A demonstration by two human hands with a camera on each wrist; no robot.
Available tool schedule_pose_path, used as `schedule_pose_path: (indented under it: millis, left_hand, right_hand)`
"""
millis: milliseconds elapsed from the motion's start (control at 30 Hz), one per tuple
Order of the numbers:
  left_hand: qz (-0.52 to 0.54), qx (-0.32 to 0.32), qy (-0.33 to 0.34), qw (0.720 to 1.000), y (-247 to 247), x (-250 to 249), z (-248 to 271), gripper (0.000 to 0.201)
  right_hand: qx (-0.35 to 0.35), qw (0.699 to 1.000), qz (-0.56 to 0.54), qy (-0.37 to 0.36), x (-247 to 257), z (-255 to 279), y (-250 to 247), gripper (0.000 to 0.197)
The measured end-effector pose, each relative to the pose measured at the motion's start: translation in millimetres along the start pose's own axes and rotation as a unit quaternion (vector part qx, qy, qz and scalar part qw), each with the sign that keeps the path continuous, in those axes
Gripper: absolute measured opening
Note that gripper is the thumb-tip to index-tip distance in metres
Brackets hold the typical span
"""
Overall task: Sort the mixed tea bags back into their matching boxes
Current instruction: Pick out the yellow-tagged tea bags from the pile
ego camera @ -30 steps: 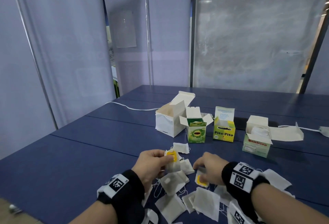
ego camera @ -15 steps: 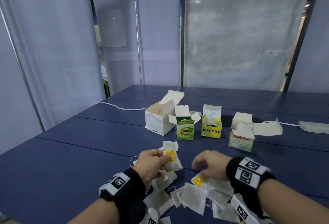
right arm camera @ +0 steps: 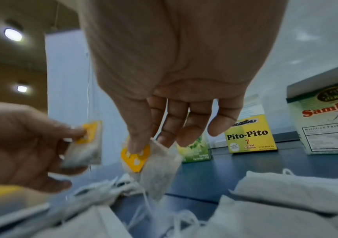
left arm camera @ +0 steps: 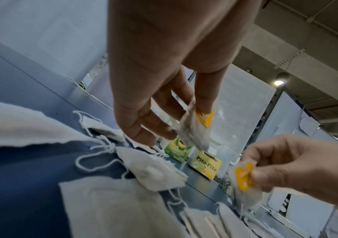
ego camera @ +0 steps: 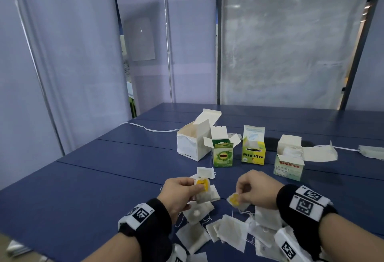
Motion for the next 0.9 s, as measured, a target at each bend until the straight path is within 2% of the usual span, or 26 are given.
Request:
schedule_pose_path:
  millis: [67,167,300,467,667,733,800,900]
  left_hand:
    - [0.006,0.010,0.004,1.000,8,-1,1,0.006]
    - [0.012,0.028,0.014,0.999,23,-6,3,0.004]
    - [0.012,0.073,0.029,0.997,46,-17,10,0.009]
    - [0.008,0.113,0.051,0.992,59,-28,19,0.016]
    - [0.024,0.132,0.041,0.990,59,-34,25,0.022]
    - [0.021,0.138,0.047,0.989,61,-37,27,0.018]
    - [0.000,0.127,0.062,0.990,63,-39,27,0.011]
    - [-0.033,0.071,0.061,0.995,61,-39,22,0.007]
  right_hand:
    - [-0.006,0.995,-0.100,-0.006,-1,9,-9,0.014]
    - [0.010,0.964,-0.265,-0.024,0,25,-17,0.006]
    - [0.002,0.929,-0.370,-0.010,2,39,-14,0.006]
    - [-0.065,0.926,-0.370,0.027,-3,41,-13,0.009]
    - [-0.107,0.920,-0.373,0.052,-3,46,-12,0.011]
    - [-0.116,0.919,-0.374,0.056,-4,48,-13,0.010]
    - [-0.106,0.922,-0.368,0.054,-4,51,-13,0.009]
    - [-0.072,0.938,-0.334,0.057,-13,58,-19,0.004]
Point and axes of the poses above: each hand's wrist, its own z-axis away from the middle knuckle, its own y-axis out of the palm, x = y × z, the point moved 5 cm from there along -z, towards the middle knuckle, and after that the axes turned 14 degrees about y, right-handed, at the moved point
